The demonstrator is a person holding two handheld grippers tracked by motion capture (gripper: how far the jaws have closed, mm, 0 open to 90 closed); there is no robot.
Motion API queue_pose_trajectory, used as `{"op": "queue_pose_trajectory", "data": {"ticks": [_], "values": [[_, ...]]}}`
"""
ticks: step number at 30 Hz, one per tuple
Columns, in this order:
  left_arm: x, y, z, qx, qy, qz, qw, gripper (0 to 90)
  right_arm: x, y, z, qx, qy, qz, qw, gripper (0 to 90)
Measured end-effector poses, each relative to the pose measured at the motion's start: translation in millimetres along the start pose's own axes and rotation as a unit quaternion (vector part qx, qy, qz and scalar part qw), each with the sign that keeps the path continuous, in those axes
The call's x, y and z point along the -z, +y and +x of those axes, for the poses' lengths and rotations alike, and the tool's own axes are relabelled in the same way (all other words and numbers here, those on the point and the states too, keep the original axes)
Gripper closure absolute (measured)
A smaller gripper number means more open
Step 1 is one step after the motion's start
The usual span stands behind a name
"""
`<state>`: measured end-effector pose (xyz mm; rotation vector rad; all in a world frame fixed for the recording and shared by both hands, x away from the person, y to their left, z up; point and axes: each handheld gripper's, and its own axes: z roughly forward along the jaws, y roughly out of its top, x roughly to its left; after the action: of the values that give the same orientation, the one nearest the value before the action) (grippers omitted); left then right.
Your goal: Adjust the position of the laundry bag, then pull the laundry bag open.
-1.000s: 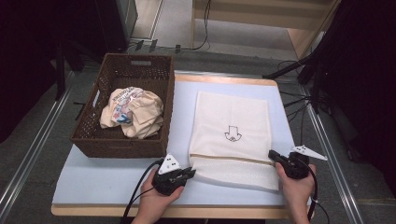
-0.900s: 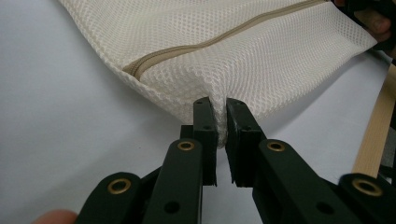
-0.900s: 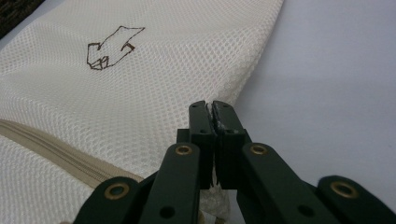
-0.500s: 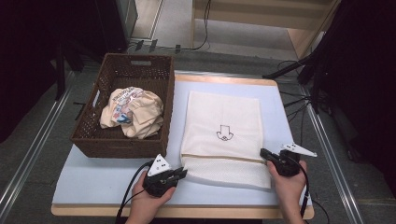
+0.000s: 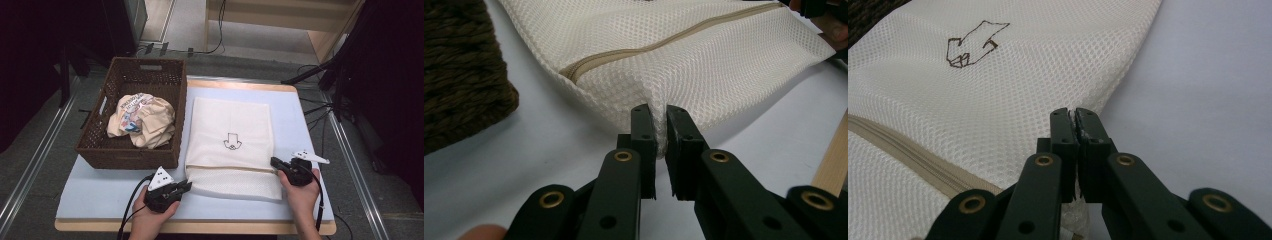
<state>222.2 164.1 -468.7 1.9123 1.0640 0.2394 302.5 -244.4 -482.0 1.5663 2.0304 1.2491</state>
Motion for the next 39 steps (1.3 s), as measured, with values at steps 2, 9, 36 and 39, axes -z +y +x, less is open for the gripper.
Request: {"op": "queue_pose_trajectory", "data": {"ticks": [2,9,36,39], "values": [[1.5,-1.3,1.5,0.001,0.001,-0.001,1.0,83.1,-2.5,0.7,3.3,0.003,0.003,0.002,1.0,88.2],[7.2,-4.8,7.4,0.011,0.006,-0.002,0.9999,83.2,-6.9,1.5,9.0,0.011,0.009,0.006,0.9999,88.2],[11.2,9.5,-5.9,-0.013,-0.038,-0.03,0.9987,6.3,38.0,-5.8,18.4,0.006,0.01,-0.035,0.9993,13.1],[7.4,14.4,-15.6,-0.021,-0.042,-0.034,0.9983,6.6,46.2,-15.3,13.8,-0.002,0.01,-0.033,0.9994,13.5]]}}
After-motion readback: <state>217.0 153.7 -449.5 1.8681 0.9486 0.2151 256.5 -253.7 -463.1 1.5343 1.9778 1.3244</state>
